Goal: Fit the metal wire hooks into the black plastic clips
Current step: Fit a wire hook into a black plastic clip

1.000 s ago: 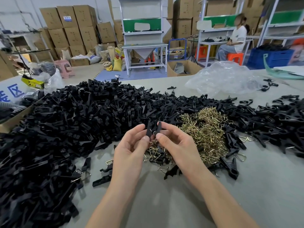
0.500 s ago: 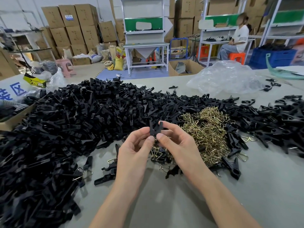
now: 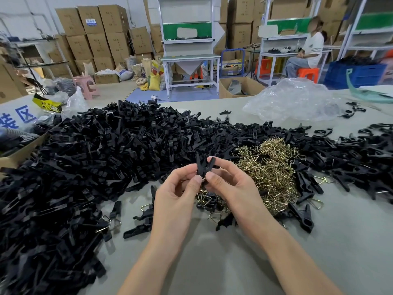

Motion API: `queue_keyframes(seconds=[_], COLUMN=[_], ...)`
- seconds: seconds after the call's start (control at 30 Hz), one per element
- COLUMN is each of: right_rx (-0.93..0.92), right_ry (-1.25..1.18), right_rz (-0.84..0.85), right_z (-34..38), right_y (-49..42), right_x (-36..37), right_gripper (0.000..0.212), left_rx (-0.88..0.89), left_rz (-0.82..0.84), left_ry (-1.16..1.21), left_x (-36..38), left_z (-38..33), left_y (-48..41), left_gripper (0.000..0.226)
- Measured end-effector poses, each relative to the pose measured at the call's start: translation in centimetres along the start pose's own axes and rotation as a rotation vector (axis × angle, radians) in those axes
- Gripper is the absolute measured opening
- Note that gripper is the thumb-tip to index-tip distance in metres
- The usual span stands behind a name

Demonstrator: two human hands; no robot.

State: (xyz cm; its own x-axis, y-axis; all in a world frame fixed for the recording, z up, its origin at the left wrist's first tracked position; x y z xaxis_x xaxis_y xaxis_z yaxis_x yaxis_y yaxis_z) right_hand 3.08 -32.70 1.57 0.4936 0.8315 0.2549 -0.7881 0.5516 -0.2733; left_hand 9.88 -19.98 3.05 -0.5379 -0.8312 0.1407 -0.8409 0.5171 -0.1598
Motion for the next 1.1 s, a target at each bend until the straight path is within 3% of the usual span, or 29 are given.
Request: queue_keyframes(seconds=[0.27,0.47,0.6,0.83,0.93,1.1], right_rx=[0.014,0.002,-0.018,-0.053,-0.062,-0.183], right_ry=[-0.121,-0.07,-0.017,0.119,0.14,0.15], right_rz=[-0.002,0.006,0.007,0.043,0.065,-0.081], right_z=[-0.3,-0.2,0.2,0.5,0.4,2.4], right_y=[-0.2,0.0,-0.1,0.0,0.2,0.2], right_x=[0.2,0.1,0.0,0.4,0.8,-0.9], right_gripper=[0.025,0.022,0.033,0.021,0.017,0.017], left_rx=[-0.075,-0.024,-0.01,0.022,0.068,0.275], left_rz=[-0.048,-0.035,-0.068,-0.038,-0.046,-0.023], left_ry=[0.103,-0.021,-0.118,-0.188,-0.302,-0.787], left_x=[-0.5,-0.2,-0.5,0.2,0.3,1.4], left_z=[1.3,0.5,0.3,0.0,-0.1,-0.7], left_y=[-0.3,-0.1,0.0,0.2,0.6,1.1], left_gripper=[0.022,0.017,0.013,0.028,0.034,0.031])
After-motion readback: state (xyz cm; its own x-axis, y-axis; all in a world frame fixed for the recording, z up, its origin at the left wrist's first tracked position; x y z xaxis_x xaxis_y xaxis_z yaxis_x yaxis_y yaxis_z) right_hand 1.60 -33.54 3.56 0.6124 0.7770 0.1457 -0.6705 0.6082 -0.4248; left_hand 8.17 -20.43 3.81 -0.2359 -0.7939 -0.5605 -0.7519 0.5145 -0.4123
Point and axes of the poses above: each hand's wrist, its own y-axis away from the middle knuckle, its own x-axis out of the palm, z = x × y, the point moved 10 cm from there along -y, towards the middle knuckle, and after that the axes turned 6 degrees about -x, right-handed, at the moved point
